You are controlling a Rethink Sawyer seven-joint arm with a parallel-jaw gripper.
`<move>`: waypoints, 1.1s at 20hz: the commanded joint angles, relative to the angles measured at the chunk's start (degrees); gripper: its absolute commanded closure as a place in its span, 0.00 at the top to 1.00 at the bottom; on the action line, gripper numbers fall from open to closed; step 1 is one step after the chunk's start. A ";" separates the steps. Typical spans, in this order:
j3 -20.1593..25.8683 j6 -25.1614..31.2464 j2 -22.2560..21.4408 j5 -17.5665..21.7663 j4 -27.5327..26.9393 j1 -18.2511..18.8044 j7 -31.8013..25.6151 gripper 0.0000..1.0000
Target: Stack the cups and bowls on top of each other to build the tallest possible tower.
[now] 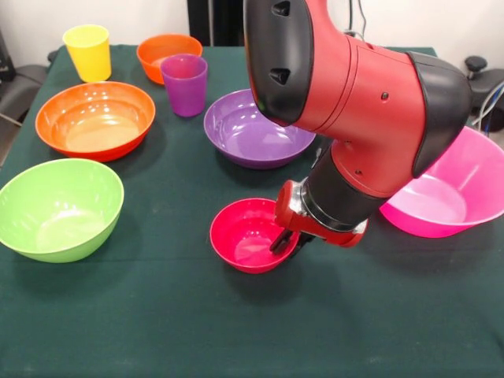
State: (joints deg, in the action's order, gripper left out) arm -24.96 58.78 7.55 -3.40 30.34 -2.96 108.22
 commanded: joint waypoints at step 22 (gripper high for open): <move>6.89 -3.33 0.57 1.05 6.58 -0.59 1.34 1.00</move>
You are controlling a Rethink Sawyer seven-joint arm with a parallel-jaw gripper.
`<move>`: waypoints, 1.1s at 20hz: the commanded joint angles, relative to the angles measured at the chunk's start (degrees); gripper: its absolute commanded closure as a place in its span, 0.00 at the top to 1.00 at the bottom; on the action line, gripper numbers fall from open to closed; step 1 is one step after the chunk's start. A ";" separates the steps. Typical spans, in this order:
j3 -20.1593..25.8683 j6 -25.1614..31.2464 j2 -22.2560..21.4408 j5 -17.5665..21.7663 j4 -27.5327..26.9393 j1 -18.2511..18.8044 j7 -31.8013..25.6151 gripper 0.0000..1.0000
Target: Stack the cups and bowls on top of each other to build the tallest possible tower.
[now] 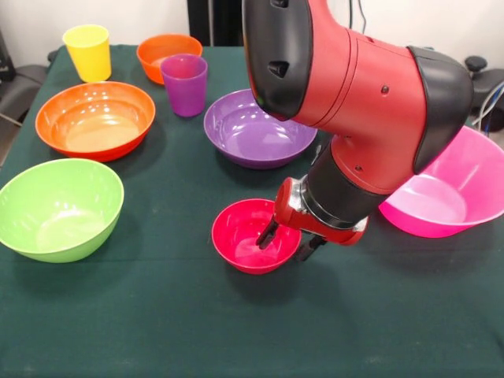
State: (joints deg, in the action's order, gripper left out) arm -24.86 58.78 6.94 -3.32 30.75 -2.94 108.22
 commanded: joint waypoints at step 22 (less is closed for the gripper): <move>10.03 -0.47 -11.15 -1.45 19.33 -1.65 -0.04 1.00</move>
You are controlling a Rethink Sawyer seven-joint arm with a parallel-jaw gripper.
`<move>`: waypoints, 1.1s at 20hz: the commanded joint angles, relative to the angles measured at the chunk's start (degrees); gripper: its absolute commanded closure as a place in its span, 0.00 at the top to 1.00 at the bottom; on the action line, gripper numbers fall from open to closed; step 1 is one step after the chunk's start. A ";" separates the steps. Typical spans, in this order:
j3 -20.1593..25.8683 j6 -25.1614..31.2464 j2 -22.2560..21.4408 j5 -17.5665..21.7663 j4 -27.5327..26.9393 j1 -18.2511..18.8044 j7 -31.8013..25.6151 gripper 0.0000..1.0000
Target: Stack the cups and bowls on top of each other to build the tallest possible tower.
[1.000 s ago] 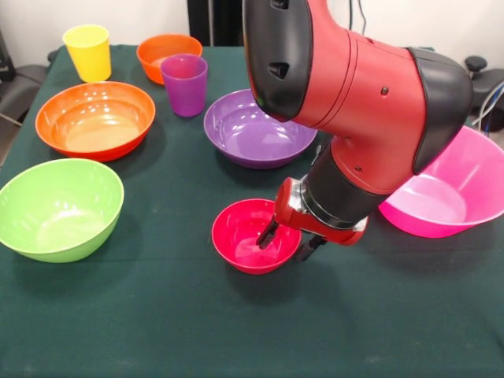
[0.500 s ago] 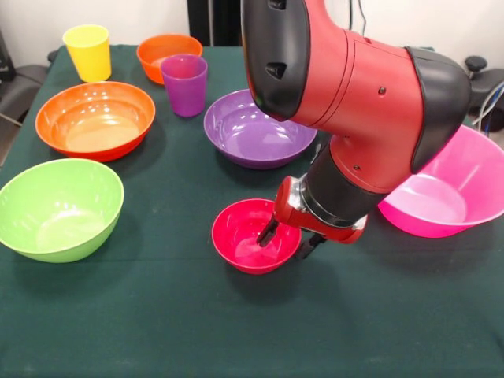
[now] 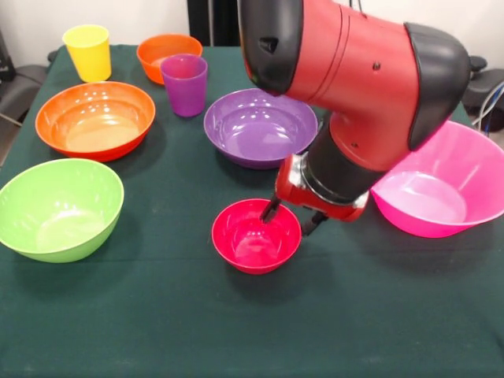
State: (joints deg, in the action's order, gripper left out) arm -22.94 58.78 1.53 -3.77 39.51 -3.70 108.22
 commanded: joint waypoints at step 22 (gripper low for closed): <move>10.70 -0.53 -10.50 0.09 16.15 0.39 -1.02 1.00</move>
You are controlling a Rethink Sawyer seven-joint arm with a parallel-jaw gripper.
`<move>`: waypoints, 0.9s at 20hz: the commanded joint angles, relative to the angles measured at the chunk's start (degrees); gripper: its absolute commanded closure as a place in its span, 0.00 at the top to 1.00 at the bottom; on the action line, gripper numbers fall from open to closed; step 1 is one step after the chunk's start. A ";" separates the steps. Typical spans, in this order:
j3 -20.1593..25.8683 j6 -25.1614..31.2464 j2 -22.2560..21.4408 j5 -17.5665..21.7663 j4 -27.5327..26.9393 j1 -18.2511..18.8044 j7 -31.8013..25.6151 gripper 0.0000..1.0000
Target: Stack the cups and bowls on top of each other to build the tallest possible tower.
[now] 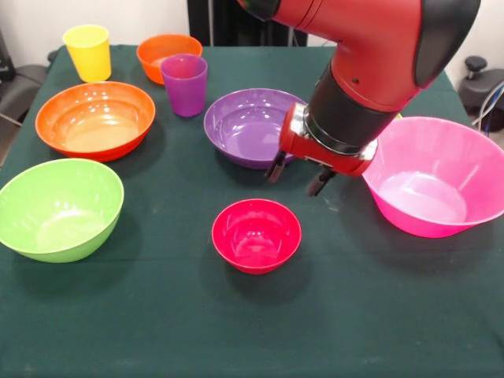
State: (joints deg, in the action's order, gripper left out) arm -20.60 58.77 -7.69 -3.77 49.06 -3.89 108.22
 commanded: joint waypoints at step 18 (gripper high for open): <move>7.48 0.01 -3.40 1.87 8.32 0.93 -1.65 1.00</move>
State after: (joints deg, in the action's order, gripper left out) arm -19.87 58.77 -10.79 -3.74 52.81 -3.86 108.22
